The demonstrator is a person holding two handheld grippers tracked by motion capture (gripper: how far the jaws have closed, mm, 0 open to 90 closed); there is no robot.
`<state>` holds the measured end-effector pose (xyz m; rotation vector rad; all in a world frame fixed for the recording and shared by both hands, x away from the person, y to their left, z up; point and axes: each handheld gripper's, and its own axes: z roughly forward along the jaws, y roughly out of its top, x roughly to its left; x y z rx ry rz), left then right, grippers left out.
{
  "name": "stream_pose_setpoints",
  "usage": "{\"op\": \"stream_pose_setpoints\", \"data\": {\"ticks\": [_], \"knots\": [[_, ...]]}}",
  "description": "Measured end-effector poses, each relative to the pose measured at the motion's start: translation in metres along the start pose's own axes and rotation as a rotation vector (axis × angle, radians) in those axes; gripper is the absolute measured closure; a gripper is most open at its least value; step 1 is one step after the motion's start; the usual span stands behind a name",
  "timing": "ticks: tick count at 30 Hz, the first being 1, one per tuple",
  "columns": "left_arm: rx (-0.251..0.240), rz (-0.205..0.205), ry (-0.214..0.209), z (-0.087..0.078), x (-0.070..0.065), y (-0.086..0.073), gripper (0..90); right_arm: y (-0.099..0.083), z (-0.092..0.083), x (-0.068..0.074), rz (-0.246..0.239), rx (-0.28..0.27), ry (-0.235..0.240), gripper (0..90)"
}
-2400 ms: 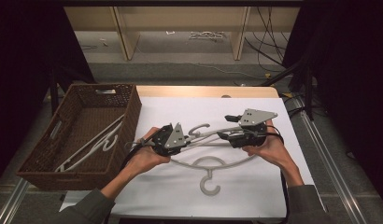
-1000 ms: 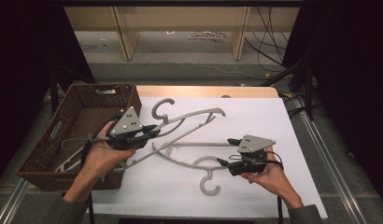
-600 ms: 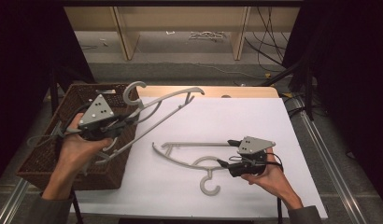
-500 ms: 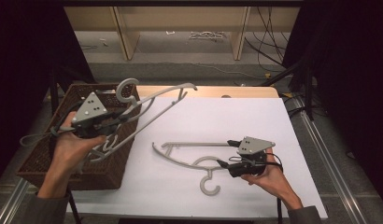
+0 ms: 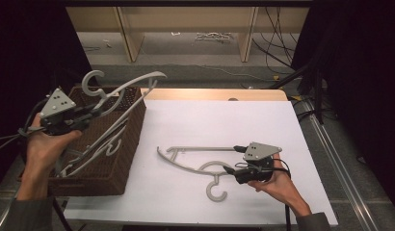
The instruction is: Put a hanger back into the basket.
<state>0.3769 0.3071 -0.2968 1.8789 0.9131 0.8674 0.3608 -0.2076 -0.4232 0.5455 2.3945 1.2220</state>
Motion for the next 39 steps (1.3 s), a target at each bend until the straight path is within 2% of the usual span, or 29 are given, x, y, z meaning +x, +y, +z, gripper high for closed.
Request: {"op": "stream_pose_setpoints", "data": {"ticks": [4,6,9,14,18,23,25,29,33,39], "knots": [[0.002,-0.038,0.022,-0.001,0.016,-0.013,79.6,0.0,0.001,0.0,-0.002,-0.003,0.001,25.3],[-0.003,-0.026,0.032,-0.001,0.022,-0.018,79.6,0.0,0.001,0.001,0.0,0.002,0.004,25.2],[-0.018,-0.017,0.019,0.0,0.029,-0.025,79.6,0.0,0.001,0.001,0.001,0.005,0.005,25.3],[-0.029,0.039,0.037,0.002,0.038,-0.035,79.7,-0.001,0.002,0.001,0.001,0.009,0.01,25.2],[-0.004,0.022,0.077,0.0,0.048,-0.044,79.6,-0.001,0.002,0.001,-0.004,0.009,0.012,25.1],[-0.003,0.014,0.088,-0.001,0.058,-0.058,79.6,-0.002,0.002,0.001,-0.004,0.011,0.015,25.1],[-0.004,0.03,0.085,-0.001,0.061,-0.062,79.6,-0.002,0.003,0.001,-0.002,0.013,0.02,25.0],[-0.012,0.026,0.083,-0.002,0.066,-0.07,79.6,-0.002,0.003,0.001,-0.006,0.017,0.018,24.9],[0.001,0.015,0.094,-0.003,0.068,-0.074,79.6,-0.002,0.002,0.001,-0.004,0.021,0.021,24.9],[0.016,0.012,0.066,0.0,0.067,-0.08,79.6,-0.003,0.002,0.0,-0.011,0.026,0.017,24.9]]}}
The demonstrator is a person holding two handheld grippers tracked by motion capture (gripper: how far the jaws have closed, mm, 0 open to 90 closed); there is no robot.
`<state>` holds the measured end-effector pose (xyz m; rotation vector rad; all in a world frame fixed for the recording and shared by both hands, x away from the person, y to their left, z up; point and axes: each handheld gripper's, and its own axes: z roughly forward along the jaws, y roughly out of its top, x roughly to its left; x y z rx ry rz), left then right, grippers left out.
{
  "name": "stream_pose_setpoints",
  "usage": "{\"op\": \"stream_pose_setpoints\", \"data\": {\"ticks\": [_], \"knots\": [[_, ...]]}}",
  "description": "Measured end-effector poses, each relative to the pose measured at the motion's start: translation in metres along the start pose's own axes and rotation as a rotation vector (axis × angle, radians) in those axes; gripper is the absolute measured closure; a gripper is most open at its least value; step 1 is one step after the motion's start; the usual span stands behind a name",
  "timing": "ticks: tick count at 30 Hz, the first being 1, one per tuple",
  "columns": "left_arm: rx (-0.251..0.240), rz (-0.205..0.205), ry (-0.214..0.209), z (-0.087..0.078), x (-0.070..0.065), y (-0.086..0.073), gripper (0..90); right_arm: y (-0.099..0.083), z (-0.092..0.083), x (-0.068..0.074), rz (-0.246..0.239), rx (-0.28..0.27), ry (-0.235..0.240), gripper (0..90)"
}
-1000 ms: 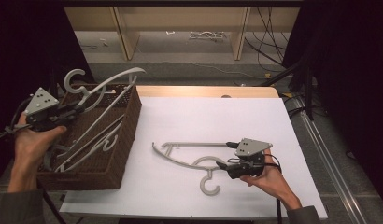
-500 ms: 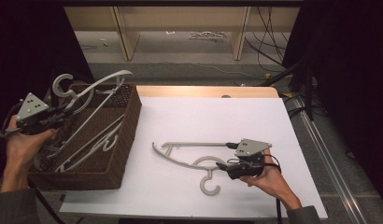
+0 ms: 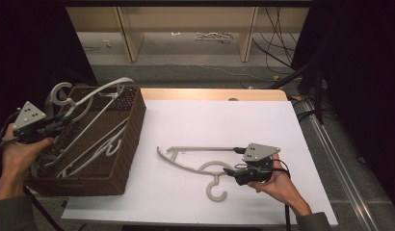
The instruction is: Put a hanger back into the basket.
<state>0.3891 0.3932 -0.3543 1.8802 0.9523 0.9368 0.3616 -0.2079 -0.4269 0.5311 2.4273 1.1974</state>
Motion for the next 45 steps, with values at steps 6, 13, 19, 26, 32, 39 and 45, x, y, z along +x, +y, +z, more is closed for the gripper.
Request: {"op": "stream_pose_setpoints", "data": {"ticks": [6,13,19,26,32,39,45], "knots": [[0.032,0.004,-0.021,0.003,-0.001,-0.007,79.6,0.0,0.0,0.0,0.0,0.004,0.0,24.9],[0.07,0.013,-0.019,0.005,0.0,-0.015,79.4,0.0,0.001,0.0,-0.002,0.005,0.002,24.9],[0.126,0.045,-0.046,0.018,-0.008,-0.02,79.3,0.0,0.002,0.001,-0.005,0.008,0.007,24.9],[0.231,0.129,-0.07,0.034,-0.018,-0.026,79.3,0.0,0.002,0.002,-0.005,0.007,0.009,25.0],[0.305,0.159,-0.124,0.04,-0.021,-0.035,78.5,0.0,0.002,0.002,-0.007,0.014,0.01,25.0],[0.322,0.201,-0.218,0.052,-0.036,-0.034,77.4,-0.001,0.003,0.002,-0.015,0.017,0.011,25.2],[0.357,0.199,-0.241,0.054,-0.038,-0.036,73.7,-0.001,0.002,0.002,-0.016,0.018,0.008,25.6]]}}
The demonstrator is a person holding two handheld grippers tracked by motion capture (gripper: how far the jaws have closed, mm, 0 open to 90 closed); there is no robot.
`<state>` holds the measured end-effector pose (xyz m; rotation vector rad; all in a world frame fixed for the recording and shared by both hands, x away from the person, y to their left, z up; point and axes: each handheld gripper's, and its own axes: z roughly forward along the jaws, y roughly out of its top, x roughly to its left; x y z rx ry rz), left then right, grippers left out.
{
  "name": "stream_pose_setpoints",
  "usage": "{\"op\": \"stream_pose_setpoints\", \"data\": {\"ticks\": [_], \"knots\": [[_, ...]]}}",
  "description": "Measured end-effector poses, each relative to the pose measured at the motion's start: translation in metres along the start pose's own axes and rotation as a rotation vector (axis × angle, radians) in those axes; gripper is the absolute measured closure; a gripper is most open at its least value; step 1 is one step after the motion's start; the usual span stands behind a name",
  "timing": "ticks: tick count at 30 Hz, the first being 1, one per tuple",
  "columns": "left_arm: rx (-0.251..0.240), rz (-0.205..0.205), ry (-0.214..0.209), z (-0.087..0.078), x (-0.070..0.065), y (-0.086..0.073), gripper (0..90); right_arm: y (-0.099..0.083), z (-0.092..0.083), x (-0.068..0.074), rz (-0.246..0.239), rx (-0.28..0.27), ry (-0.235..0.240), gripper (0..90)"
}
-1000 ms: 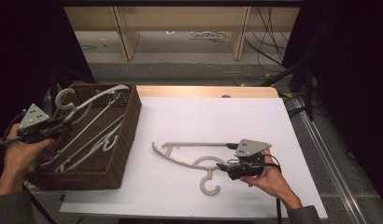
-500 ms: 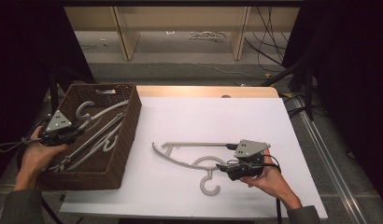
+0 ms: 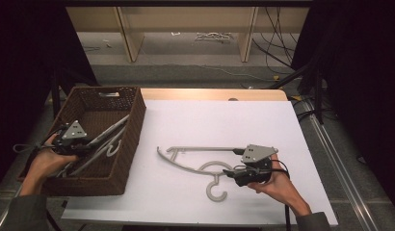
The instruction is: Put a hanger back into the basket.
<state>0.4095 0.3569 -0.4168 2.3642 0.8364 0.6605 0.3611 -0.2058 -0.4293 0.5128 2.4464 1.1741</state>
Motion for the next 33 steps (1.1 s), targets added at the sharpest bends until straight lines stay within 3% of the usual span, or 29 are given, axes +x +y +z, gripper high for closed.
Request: {"op": "stream_pose_setpoints", "data": {"ticks": [2,4,5,7,11,13,14,18,19,20,24,26,27,28,33], "knots": [[0.008,-0.021,-0.005,0.001,0.0,-0.001,73.0,0.0,0.0,0.0,0.004,-0.005,-0.002,25.6],[0.008,-0.015,-0.017,0.0,0.001,-0.001,71.6,0.0,0.0,0.0,-0.003,0.0,-0.002,25.6],[0.026,-0.053,-0.019,0.0,-0.002,-0.001,70.9,0.0,0.0,0.0,-0.001,0.001,-0.003,25.6],[0.042,-0.06,-0.01,-0.001,-0.003,0.001,69.7,0.0,0.0,0.0,0.006,-0.001,-0.004,25.6],[0.036,-0.074,0.0,-0.008,-0.002,0.005,58.5,-0.001,0.001,-0.001,0.001,0.002,0.0,25.6],[0.035,-0.094,0.007,-0.014,0.0,0.008,48.1,-0.001,0.001,-0.001,0.004,0.0,-0.001,25.6],[0.005,-0.129,0.03,-0.015,0.0,0.01,45.7,-0.001,0.001,-0.001,0.001,0.003,-0.001,25.6],[-0.045,-0.115,0.023,-0.028,0.0,0.019,40.7,-0.001,0.002,0.0,0.003,0.004,0.0,25.6],[-0.068,-0.147,0.041,-0.03,-0.002,0.022,38.3,-0.001,0.002,0.0,0.002,0.005,0.001,25.6],[-0.063,-0.119,0.065,-0.034,-0.001,0.026,35.8,-0.002,0.002,0.0,0.001,0.006,0.002,25.6],[-0.135,-0.126,0.063,-0.038,-0.007,0.038,30.8,-0.002,0.003,0.0,0.0,0.009,0.004,25.6],[-0.202,-0.174,0.066,-0.038,-0.013,0.044,29.1,-0.002,0.003,0.0,0.0,0.009,0.006,25.6],[-0.201,-0.162,0.059,-0.04,-0.013,0.045,28.2,-0.002,0.003,0.0,0.003,0.007,0.005,25.5],[-0.242,-0.203,0.049,-0.037,-0.016,0.048,27.2,-0.002,0.003,0.0,0.003,0.003,0.002,25.5],[-0.309,-0.266,0.04,-0.035,-0.023,0.056,23.7,-0.002,0.003,0.0,0.003,0.002,0.0,25.1]]}}
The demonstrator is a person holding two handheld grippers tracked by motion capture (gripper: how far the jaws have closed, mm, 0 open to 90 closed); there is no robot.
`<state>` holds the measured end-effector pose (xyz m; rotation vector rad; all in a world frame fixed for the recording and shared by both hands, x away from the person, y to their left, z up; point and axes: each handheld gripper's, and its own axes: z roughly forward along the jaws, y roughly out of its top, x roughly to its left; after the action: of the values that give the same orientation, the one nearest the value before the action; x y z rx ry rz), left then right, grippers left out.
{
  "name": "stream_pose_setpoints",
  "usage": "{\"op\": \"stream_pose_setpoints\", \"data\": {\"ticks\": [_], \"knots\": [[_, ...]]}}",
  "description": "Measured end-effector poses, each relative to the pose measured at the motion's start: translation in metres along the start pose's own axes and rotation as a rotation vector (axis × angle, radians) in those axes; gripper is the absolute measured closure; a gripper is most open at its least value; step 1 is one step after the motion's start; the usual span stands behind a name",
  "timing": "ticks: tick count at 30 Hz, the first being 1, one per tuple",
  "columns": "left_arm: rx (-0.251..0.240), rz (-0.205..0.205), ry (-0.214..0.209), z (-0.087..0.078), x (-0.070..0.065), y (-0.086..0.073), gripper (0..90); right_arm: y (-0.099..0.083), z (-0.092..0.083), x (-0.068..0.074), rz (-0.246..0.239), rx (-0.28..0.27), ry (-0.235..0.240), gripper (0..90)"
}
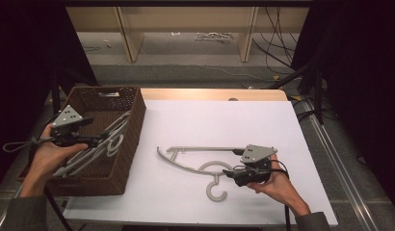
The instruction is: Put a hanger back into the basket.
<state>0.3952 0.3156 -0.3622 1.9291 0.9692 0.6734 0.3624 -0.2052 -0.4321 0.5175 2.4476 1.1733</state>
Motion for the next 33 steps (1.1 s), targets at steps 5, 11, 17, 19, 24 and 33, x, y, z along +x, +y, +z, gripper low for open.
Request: {"op": "stream_pose_setpoints", "data": {"ticks": [5,11,17,19,24,33], "knots": [[-0.092,-0.063,-0.024,0.001,-0.022,0.01,20.9,0.0,0.0,0.0,0.008,0.002,0.001,24.5],[-0.159,-0.019,-0.125,0.008,-0.068,0.02,19.6,-0.002,0.0,-0.002,0.024,0.011,-0.004,23.9],[-0.224,-0.032,-0.207,0.022,-0.108,0.011,19.2,-0.003,-0.001,-0.003,0.027,0.009,-0.007,23.7],[-0.223,-0.016,-0.214,0.026,-0.117,0.005,19.2,-0.004,-0.001,-0.003,0.022,0.013,-0.007,23.8],[-0.216,0.026,-0.212,0.029,-0.139,-0.012,19.2,-0.005,0.0,-0.003,0.029,0.016,-0.008,23.7],[-0.187,0.047,-0.234,0.03,-0.16,-0.041,19.1,-0.006,0.002,-0.003,0.024,0.025,-0.003,23.7]]}}
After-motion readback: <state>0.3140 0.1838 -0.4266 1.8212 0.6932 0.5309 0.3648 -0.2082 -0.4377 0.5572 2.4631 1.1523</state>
